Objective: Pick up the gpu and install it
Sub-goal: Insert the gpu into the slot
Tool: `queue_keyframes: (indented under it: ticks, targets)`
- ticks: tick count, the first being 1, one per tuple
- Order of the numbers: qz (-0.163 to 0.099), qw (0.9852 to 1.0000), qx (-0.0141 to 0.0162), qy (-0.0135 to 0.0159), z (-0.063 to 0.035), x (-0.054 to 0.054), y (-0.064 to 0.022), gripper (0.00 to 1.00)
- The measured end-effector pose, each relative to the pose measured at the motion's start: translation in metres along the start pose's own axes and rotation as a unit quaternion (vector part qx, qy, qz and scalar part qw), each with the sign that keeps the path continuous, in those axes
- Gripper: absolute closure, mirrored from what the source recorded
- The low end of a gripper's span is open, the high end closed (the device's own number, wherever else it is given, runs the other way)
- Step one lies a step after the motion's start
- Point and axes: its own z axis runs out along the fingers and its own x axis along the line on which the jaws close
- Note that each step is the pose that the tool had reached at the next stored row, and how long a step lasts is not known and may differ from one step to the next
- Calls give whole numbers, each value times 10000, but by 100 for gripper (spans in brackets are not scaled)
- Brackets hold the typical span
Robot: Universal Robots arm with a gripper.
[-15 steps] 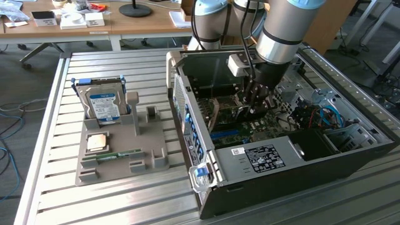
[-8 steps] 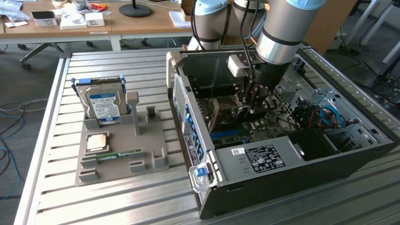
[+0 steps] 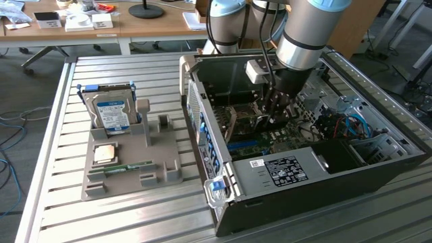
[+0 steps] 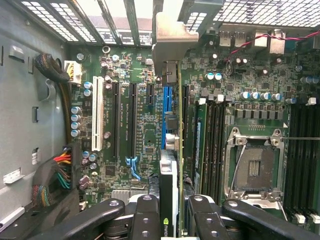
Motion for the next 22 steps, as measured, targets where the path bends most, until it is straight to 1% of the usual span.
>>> queue_keyframes:
  ticks: [22]
  targets:
    - [1,10000,0,0,15,0,17,73]
